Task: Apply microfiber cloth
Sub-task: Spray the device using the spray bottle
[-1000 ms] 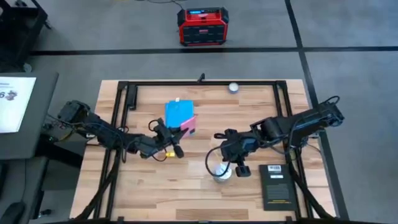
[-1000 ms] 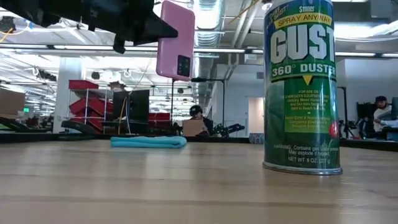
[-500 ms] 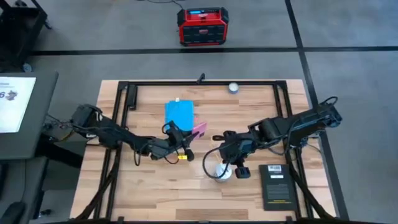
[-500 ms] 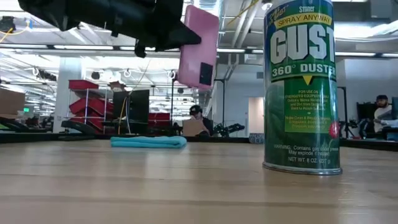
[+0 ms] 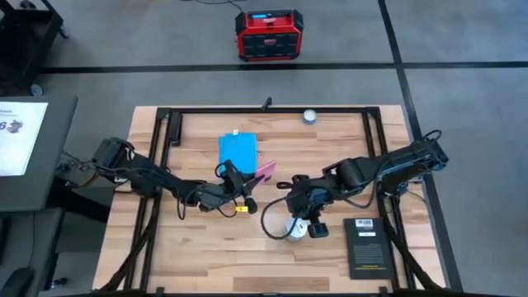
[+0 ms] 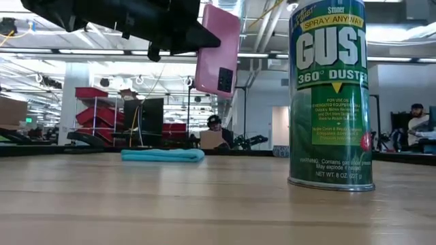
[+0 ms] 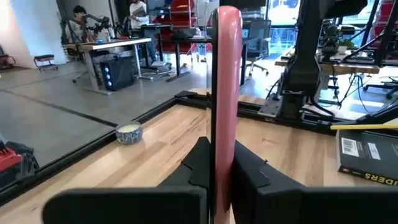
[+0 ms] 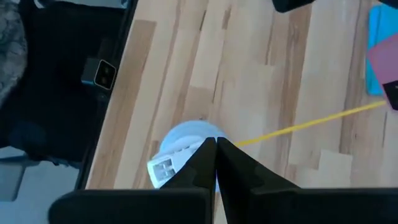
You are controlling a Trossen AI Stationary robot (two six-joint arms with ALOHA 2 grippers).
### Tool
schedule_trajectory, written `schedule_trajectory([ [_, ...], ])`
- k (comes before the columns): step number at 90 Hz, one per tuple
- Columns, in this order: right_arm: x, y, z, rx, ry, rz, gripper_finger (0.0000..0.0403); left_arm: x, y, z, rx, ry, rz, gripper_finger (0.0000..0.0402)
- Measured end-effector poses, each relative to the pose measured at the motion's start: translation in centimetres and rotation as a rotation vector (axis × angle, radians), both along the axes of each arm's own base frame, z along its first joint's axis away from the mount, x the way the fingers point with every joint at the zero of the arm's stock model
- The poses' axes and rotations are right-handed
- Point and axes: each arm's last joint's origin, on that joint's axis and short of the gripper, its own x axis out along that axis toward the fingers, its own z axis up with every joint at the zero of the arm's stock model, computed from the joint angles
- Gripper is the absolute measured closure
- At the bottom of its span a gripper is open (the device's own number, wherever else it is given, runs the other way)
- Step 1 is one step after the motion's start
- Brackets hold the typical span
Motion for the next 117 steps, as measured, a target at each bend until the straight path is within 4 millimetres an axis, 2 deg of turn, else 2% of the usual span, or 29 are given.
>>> schedule_trajectory([
  [24, 0.5, 0.2, -0.8, -0.016, 0.030, 0.008, 0.0403, -0.1, -0.4, 0.2, -0.002, -0.011, -0.001, 0.0398],
  [117, 0.5, 0.1, -1.0, -0.022, 0.041, 0.004, 0.0403, -0.2, -1.0, 0.0, -0.032, -0.011, -0.010, 0.0398],
])
